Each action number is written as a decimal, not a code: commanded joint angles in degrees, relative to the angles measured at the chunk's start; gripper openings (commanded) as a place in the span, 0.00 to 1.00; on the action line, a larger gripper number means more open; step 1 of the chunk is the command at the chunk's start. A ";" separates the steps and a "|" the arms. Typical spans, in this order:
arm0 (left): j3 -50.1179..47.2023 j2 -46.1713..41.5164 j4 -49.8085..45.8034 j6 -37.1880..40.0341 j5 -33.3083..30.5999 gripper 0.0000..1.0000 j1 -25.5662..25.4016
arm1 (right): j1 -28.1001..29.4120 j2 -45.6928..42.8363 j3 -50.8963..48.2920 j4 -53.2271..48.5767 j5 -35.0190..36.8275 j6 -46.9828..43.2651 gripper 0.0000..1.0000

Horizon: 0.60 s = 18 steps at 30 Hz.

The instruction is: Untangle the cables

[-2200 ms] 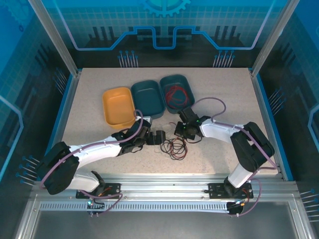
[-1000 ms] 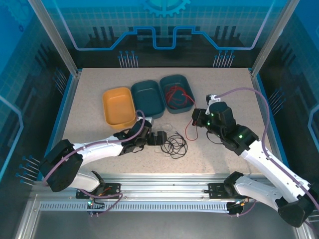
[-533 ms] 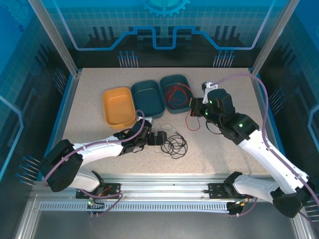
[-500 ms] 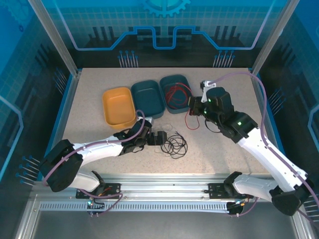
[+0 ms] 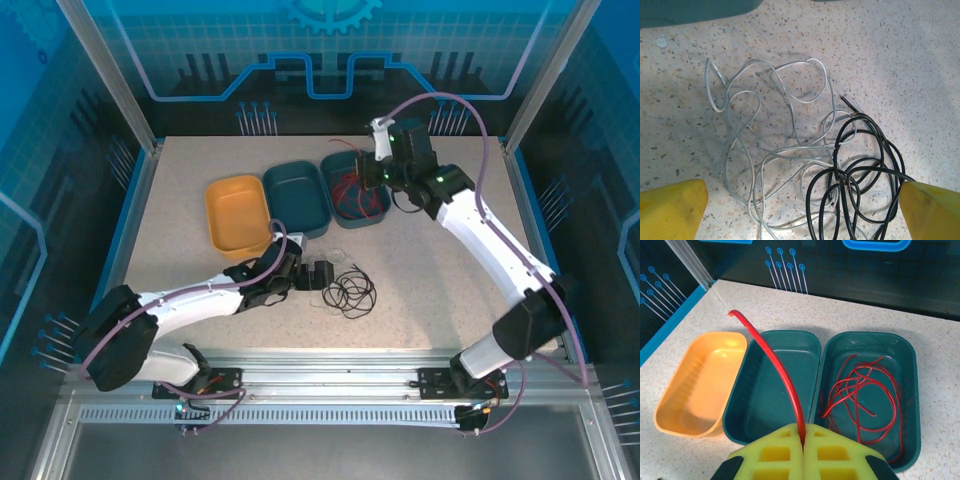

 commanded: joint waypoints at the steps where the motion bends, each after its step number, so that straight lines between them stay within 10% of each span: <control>1: 0.36 -1.74 -1.71 0.61 -1.30 0.99 -0.06 | -1.36 4.62 5.51 -2.06 -1.82 -4.42 0.00; 18: -1.00 -3.60 -2.11 0.27 -1.55 0.99 -0.13 | -6.43 19.42 19.92 -4.90 -3.66 -7.87 0.00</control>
